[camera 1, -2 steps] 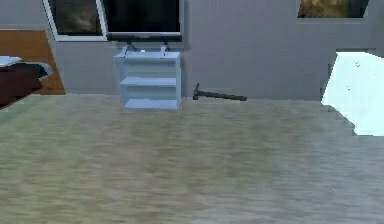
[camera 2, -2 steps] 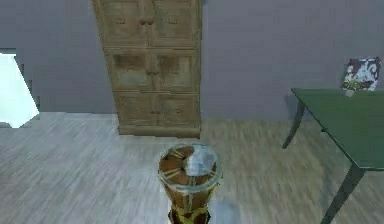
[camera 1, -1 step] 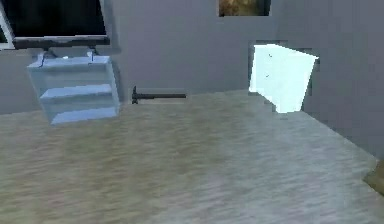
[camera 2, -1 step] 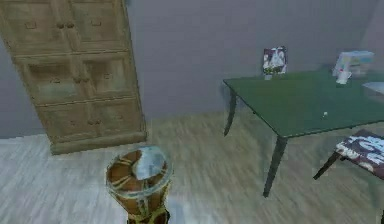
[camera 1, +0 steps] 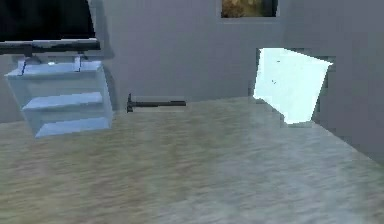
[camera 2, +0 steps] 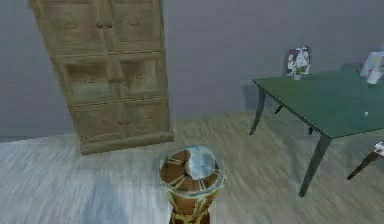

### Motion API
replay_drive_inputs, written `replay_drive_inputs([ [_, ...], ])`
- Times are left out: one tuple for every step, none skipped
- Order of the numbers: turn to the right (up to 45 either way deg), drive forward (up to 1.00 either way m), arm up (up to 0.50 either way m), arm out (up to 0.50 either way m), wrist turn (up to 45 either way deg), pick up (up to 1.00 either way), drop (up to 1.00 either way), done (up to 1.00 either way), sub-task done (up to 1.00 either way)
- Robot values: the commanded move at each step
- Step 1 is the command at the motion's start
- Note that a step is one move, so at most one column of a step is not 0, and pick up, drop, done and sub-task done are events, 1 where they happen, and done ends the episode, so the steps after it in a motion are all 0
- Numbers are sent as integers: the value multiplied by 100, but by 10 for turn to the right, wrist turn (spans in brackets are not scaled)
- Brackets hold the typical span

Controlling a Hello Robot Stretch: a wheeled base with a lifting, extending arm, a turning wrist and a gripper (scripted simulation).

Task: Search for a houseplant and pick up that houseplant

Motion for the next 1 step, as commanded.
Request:
replay_drive_inputs([
  [300, 0, 0, 0, 0, 0, 0, 0, 0],
])
